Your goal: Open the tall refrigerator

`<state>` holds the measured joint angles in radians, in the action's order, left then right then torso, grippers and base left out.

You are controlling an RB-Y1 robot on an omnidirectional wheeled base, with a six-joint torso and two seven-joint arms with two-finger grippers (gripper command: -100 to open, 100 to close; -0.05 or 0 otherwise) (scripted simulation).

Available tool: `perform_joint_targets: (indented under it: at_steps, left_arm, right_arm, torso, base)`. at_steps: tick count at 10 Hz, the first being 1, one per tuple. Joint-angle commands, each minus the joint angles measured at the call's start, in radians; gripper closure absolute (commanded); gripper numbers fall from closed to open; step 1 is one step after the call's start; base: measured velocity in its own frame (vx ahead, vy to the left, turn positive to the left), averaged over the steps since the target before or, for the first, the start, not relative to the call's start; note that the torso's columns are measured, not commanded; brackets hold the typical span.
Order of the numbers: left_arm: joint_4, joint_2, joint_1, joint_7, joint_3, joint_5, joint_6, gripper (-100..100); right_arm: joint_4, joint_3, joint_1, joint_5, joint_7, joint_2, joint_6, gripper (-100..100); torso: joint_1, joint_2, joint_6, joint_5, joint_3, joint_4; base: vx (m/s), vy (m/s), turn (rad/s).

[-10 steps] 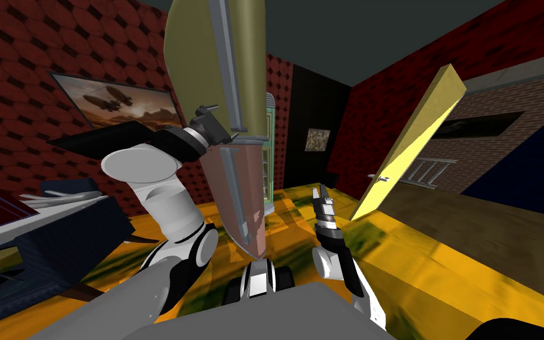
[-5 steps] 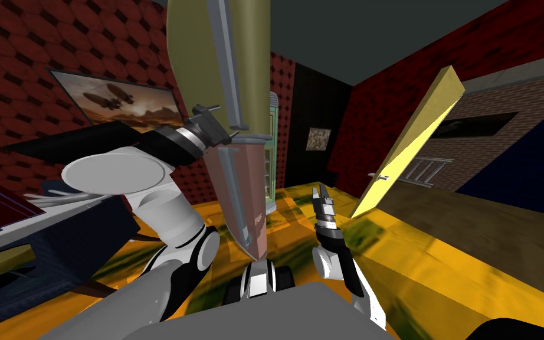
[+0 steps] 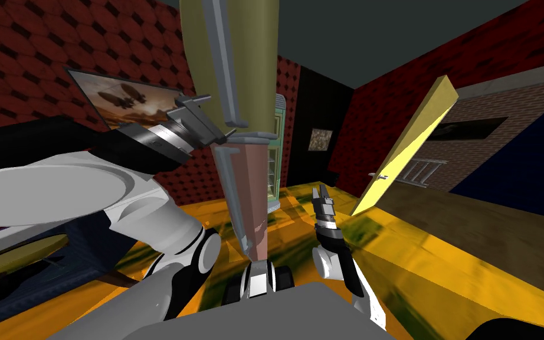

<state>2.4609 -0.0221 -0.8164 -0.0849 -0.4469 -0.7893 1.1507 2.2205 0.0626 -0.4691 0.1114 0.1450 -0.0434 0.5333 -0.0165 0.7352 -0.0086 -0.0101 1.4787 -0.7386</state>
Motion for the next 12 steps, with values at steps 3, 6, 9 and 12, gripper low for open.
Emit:
perform_joint_targets:
  at_steps: [3,6,9,12]
  left_arm:
    - [0.123,-0.024,0.017,-0.007,-0.053,-0.082,0.076,100]
    - [0.03,0.017,-0.084,-0.016,-0.048,-0.06,0.051,-100]
    - [-0.023,0.038,-0.135,-0.021,-0.043,-0.049,0.048,-100]
    - [-0.023,0.038,-0.135,-0.021,-0.043,-0.049,0.048,-100]
  right_arm:
    - [0.0,0.0,0.0,0.0,0.0,0.0,0.0,0]
    - [0.0,0.0,0.0,0.0,0.0,0.0,0.0,0]
    - [0.0,0.0,0.0,0.0,0.0,0.0,0.0,0]
    - [0.0,0.0,0.0,0.0,0.0,0.0,0.0,0]
  torso:
    - [-0.003,0.018,0.002,-0.004,-0.023,0.003]
    - [0.018,0.014,0.007,0.01,-0.01,-0.006]
    - [0.023,0.012,0.009,0.015,-0.003,-0.014]
    - [0.014,0.017,0.009,0.011,-0.006,-0.018]
  base:
    - [-0.105,0.202,-0.056]
    - [-0.032,-0.011,0.042]
    - [-0.026,-0.032,0.016]
    - [-0.004,-0.01,0.006]
